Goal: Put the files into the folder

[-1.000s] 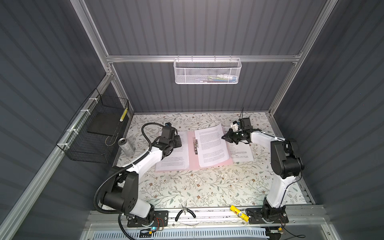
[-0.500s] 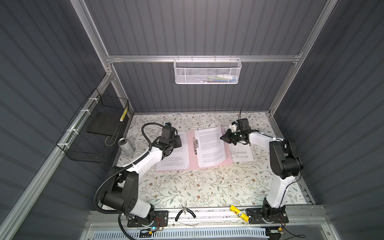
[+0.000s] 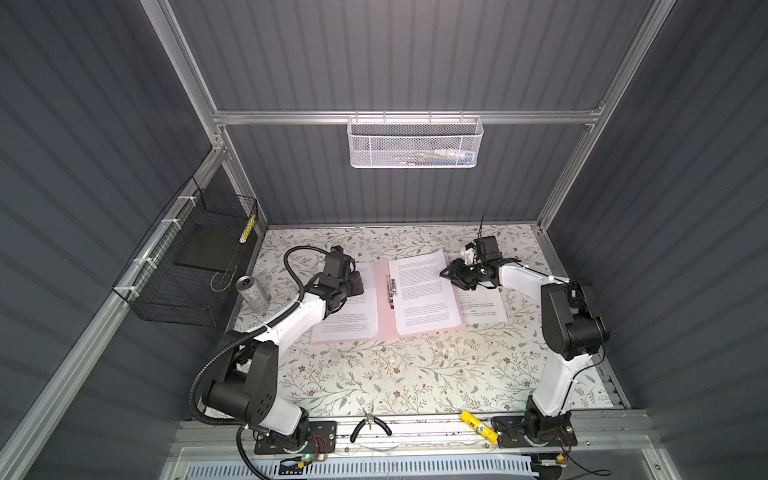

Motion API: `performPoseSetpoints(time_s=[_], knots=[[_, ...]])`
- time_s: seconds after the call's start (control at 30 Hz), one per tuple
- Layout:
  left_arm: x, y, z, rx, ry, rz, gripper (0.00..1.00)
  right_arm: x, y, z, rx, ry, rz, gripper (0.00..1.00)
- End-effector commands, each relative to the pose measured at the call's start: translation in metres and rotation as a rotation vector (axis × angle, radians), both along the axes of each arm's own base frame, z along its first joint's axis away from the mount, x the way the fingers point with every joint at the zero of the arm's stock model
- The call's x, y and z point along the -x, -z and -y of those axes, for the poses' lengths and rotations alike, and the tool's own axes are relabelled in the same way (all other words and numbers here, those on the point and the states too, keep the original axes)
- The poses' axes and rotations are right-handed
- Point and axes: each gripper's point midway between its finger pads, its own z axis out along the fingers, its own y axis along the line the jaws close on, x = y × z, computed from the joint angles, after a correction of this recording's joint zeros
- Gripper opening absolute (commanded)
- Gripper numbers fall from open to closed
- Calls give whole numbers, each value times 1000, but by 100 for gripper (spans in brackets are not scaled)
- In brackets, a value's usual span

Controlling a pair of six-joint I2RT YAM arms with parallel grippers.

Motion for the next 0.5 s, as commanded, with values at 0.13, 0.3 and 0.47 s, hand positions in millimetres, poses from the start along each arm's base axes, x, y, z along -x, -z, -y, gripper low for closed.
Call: performPoseSetpoints(time_s=[0.13, 0.3, 0.47], knots=[[-2, 6, 0, -6, 9, -8, 43, 10, -35, 24, 53, 11, 153, 58], [-3, 7, 3, 10, 19, -1, 43, 12, -49, 56, 106, 74, 246, 58], [-5, 8, 4, 18, 20, 6, 43, 11, -49, 66, 111, 89, 236, 58]])
